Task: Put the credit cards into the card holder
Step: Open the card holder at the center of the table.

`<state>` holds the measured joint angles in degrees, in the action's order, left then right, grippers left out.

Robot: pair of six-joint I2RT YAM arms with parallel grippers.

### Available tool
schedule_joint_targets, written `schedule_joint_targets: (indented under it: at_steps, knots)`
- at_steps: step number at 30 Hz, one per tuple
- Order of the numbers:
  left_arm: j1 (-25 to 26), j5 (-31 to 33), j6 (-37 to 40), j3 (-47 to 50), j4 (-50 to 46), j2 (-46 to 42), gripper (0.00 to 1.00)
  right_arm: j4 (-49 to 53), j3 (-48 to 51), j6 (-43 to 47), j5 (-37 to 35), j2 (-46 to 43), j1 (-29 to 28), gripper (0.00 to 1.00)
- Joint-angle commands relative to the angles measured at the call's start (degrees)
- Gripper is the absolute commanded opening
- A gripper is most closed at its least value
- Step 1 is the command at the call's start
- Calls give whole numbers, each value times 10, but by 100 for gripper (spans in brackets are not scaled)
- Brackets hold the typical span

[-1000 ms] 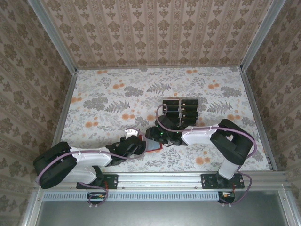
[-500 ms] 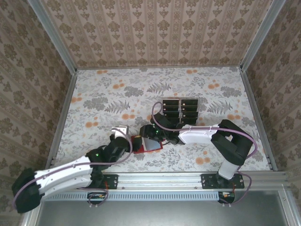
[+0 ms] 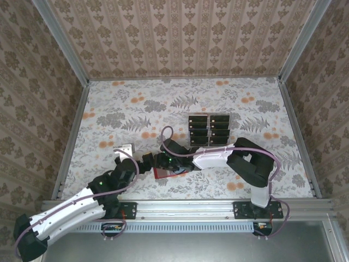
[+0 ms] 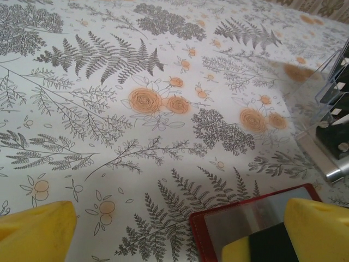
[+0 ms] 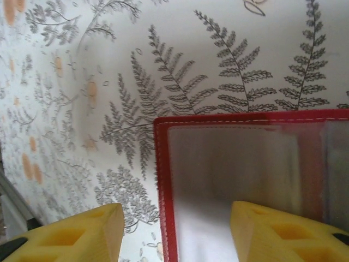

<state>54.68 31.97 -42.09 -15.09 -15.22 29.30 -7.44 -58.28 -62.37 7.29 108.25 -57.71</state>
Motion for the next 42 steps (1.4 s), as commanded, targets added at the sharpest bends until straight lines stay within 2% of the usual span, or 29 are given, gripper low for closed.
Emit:
schedule_joint_targets:
  at_steps: [1, 10, 20, 27, 32, 37, 39, 40, 42]
  knots:
    - [-8, -13, -8, -16, -16, 6, 100, 16, -11, -15, -15, 18, -3, 56]
    - [-24, -53, 5, -20, 16, 41, 100, 65, -7, 11, -74, 6, 4, 56]
    - [-41, -96, 26, -35, 70, 113, 100, 87, 18, 23, -103, -24, 36, 56]
    - [-66, -134, 39, -52, 102, 164, 100, 77, 10, 54, -73, -49, 54, 56]
    - [-89, -156, 46, -69, 99, 184, 100, 67, 15, 109, -26, -143, 77, 57]
    - [-124, -187, 51, -82, 103, 206, 100, 184, -20, 207, -78, -227, 110, 61]
    - [-132, -198, 55, -86, 110, 216, 100, 233, -41, 250, -108, -241, 123, 63]
    - [-136, -202, 58, -89, 112, 224, 100, 257, -54, 273, -132, -244, 126, 68]
    - [-141, -212, 63, -97, 114, 238, 100, 291, -76, 310, -166, -243, 132, 69]
